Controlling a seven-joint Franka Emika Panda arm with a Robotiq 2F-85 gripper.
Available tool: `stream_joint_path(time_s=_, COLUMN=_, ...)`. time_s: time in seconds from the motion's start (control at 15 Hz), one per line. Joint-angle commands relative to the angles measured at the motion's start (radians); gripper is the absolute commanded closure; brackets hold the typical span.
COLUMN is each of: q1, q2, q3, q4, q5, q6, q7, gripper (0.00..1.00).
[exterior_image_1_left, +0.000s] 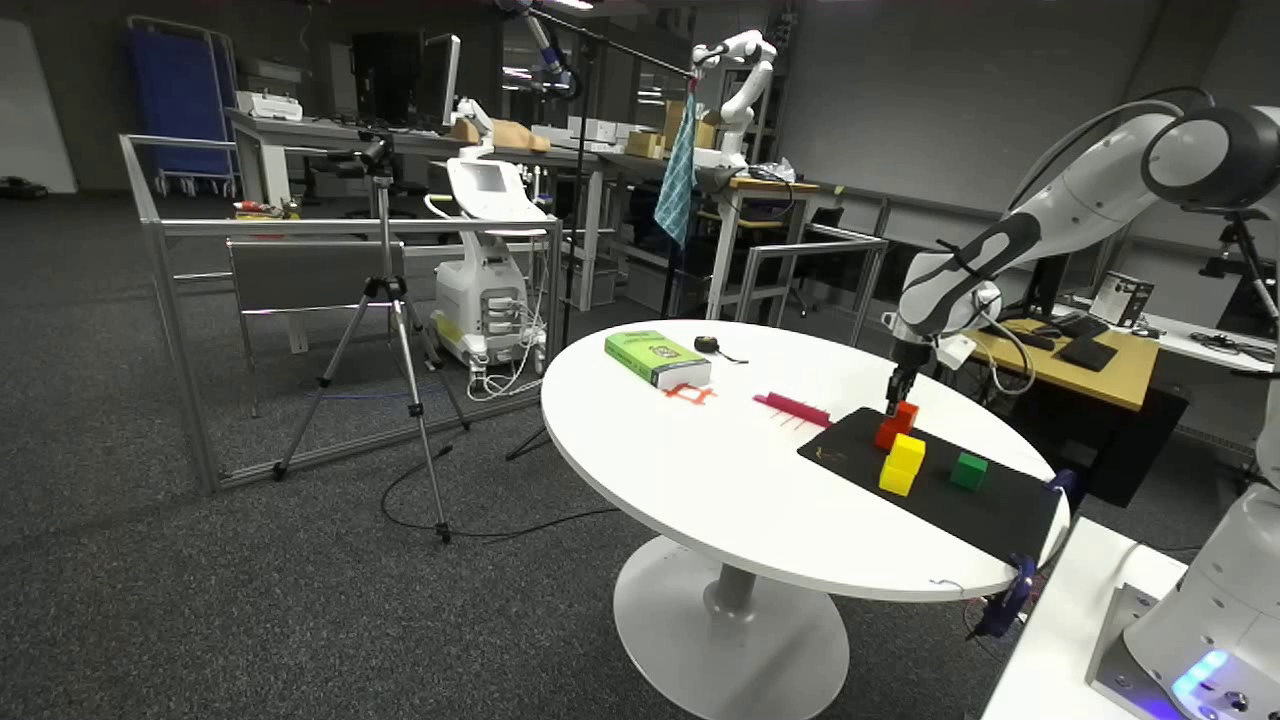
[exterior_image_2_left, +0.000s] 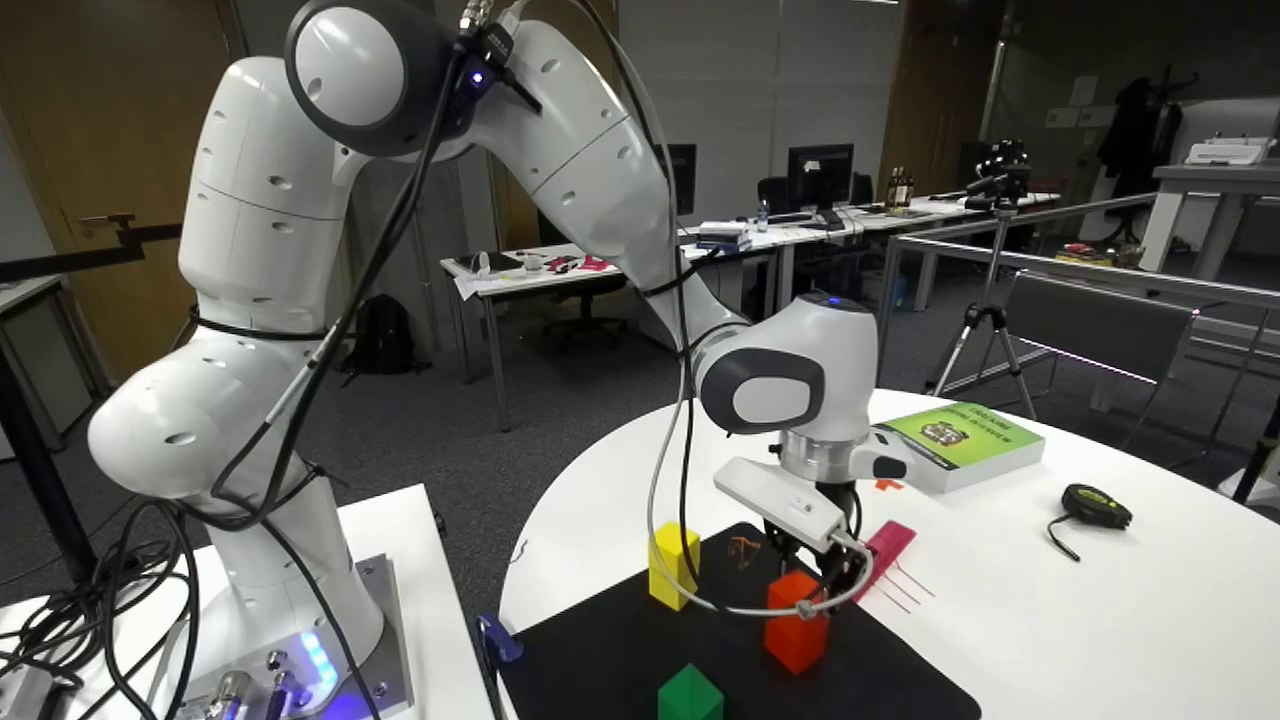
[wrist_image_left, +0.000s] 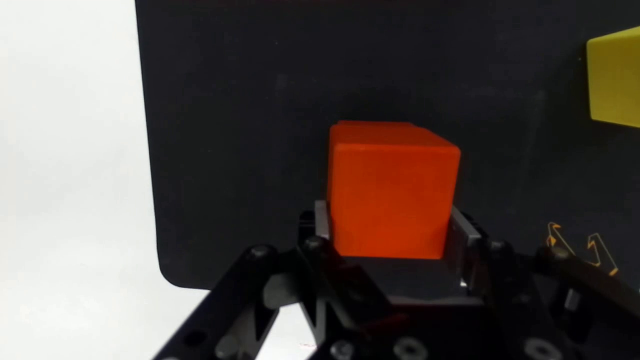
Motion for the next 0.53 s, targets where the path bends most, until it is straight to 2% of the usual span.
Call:
stream_joint_path(time_s=0.0, q1=-0.024, q2=-0.030, q3=0.016, q4=-0.026, q5=0.008, q6=-0.024, q7=-0.033, gripper=0.70)
stream_joint_path(time_s=0.47, q1=-0.024, q2=-0.031, q3=0.022, q4=-0.032, q5=0.030, q6=-0.012, q7=-0.012, gripper=0.70)
